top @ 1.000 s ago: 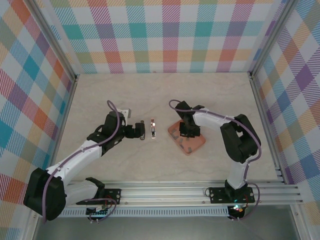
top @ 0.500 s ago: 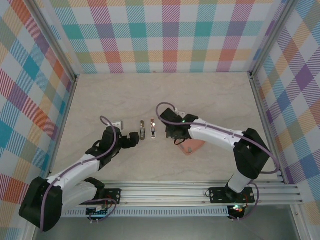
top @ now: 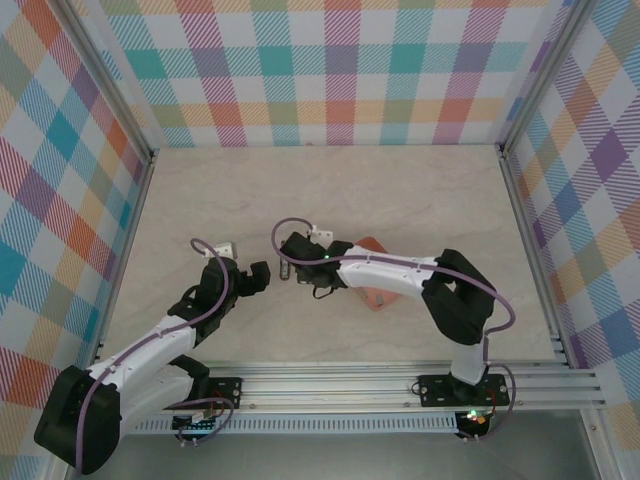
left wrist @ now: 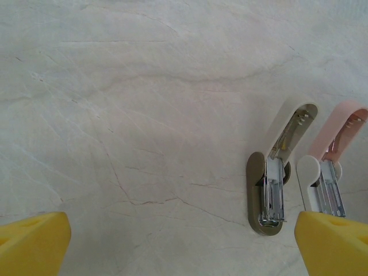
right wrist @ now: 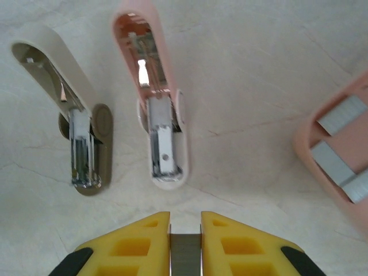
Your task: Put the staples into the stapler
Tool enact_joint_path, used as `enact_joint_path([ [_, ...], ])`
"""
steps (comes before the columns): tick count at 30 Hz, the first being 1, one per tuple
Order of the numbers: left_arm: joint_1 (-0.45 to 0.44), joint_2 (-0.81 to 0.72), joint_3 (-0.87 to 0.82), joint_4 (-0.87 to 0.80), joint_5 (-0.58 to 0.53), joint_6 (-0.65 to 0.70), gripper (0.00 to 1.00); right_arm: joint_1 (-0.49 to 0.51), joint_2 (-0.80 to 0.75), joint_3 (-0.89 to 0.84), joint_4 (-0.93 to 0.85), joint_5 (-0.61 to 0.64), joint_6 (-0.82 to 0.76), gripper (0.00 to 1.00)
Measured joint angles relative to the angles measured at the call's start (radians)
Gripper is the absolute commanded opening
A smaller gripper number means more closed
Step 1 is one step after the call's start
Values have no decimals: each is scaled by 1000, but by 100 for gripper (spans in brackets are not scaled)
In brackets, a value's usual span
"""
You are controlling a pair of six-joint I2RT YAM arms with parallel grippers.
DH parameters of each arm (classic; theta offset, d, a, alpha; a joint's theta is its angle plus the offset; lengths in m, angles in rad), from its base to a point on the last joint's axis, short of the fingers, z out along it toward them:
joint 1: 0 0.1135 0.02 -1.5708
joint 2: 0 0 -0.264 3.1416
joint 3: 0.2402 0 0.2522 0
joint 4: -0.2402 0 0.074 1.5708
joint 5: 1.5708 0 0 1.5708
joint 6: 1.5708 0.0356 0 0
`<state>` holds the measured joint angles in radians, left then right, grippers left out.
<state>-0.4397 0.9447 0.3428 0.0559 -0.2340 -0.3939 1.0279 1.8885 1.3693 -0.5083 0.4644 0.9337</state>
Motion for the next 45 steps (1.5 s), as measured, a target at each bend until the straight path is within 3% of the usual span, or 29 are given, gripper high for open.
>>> enact_joint_path([
  [16, 0, 44, 0, 0, -50, 31, 100, -42, 149, 137, 27, -29, -90, 19],
  [45, 0, 96, 29, 0, -56, 51, 100, -61, 194, 157, 29, -42, -143, 19],
])
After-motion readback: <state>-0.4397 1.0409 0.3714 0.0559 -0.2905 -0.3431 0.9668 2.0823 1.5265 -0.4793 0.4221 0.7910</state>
